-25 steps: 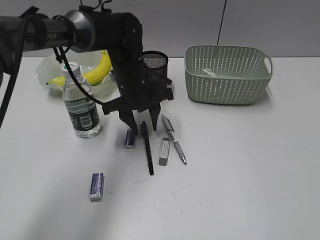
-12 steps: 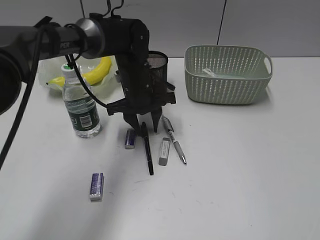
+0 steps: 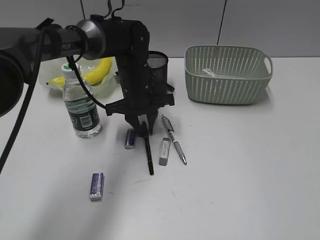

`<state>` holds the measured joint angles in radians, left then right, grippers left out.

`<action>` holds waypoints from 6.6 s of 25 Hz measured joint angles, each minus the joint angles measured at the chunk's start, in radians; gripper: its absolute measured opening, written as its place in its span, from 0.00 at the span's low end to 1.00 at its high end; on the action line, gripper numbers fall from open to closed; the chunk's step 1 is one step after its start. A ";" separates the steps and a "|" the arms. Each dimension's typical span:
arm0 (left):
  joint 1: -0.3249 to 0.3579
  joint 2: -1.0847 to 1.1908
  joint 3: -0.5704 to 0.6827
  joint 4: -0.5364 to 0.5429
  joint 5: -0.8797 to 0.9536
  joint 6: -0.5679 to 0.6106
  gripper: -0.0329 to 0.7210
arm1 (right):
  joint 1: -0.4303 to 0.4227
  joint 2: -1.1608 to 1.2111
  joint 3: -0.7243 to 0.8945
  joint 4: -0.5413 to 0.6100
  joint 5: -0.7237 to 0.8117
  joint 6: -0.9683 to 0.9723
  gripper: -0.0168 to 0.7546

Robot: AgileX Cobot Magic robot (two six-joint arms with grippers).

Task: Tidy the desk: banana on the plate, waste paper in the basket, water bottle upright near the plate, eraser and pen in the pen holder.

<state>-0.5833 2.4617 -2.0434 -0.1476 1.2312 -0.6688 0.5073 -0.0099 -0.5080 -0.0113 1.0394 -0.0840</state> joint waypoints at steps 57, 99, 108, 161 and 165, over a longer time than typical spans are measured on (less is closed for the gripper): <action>0.037 0.009 -0.348 0.377 -0.558 0.175 0.19 | 0.000 0.000 0.000 0.000 0.000 0.000 0.50; 0.029 -0.432 -0.343 0.372 -0.018 0.367 0.50 | 0.000 0.000 0.000 0.001 0.000 0.000 0.50; 0.028 -0.689 -0.115 0.294 -0.015 0.395 0.50 | 0.000 0.000 0.000 0.001 0.000 0.000 0.50; 0.027 -2.468 1.505 0.201 -0.170 0.525 0.41 | 0.000 1.216 -0.422 0.062 -0.434 -0.076 0.50; 0.027 -2.468 1.505 0.201 -0.170 0.527 0.41 | 0.000 1.463 -0.589 0.117 -0.356 -0.076 0.50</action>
<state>-0.5562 -0.0063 -0.5382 0.0536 1.0613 -0.1423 0.5073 1.4526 -1.0966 0.1061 0.6838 -0.1603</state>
